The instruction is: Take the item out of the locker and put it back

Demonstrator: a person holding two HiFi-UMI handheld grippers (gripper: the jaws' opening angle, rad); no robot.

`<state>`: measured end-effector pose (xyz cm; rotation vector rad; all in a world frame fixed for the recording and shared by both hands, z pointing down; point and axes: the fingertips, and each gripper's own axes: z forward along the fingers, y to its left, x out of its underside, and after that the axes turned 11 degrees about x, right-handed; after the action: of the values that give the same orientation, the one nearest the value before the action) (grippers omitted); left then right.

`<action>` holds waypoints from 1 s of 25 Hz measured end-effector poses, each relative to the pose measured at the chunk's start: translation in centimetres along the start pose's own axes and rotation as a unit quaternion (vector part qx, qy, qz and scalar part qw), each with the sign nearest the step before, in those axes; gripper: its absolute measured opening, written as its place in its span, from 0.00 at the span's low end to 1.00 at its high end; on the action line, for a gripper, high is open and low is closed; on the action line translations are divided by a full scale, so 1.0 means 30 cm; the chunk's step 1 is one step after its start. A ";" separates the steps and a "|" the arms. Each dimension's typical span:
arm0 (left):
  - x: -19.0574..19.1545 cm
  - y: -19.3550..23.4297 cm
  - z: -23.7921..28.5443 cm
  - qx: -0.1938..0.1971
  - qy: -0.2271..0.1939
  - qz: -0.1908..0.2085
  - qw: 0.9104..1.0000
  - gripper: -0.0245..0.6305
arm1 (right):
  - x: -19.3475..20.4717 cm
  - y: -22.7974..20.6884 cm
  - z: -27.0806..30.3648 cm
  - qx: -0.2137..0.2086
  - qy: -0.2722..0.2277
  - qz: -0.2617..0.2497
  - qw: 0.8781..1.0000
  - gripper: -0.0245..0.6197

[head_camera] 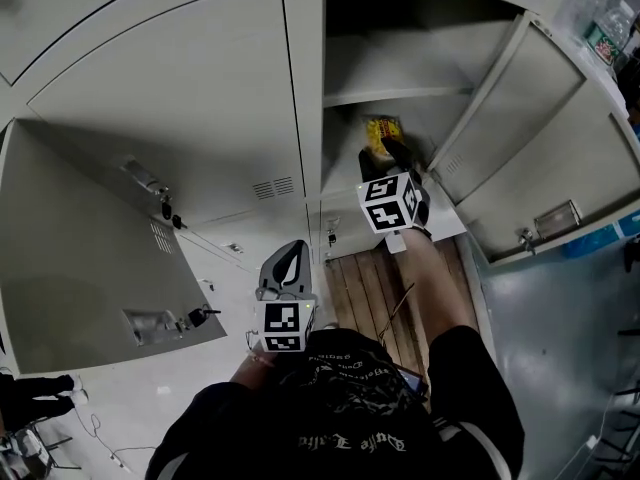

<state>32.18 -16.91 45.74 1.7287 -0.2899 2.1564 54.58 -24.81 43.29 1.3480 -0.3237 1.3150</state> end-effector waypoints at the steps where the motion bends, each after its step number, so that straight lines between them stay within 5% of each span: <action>1: -0.002 0.001 0.000 -0.001 -0.001 0.001 1.000 0.05 | 0.007 -0.003 0.005 0.005 0.004 0.002 1.000 0.33; 12: -0.012 0.009 -0.012 -0.013 -0.005 0.005 1.000 0.05 | 0.015 -0.044 0.015 0.047 0.005 0.015 0.999 0.10; 25: -0.001 0.007 -0.050 -0.032 -0.007 0.000 0.999 0.05 | -0.024 -0.095 -0.087 0.053 -0.033 0.043 0.997 0.08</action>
<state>30.77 -16.56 45.38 1.7089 -0.3601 2.1126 55.37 -22.19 40.49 1.4829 -0.3641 1.3765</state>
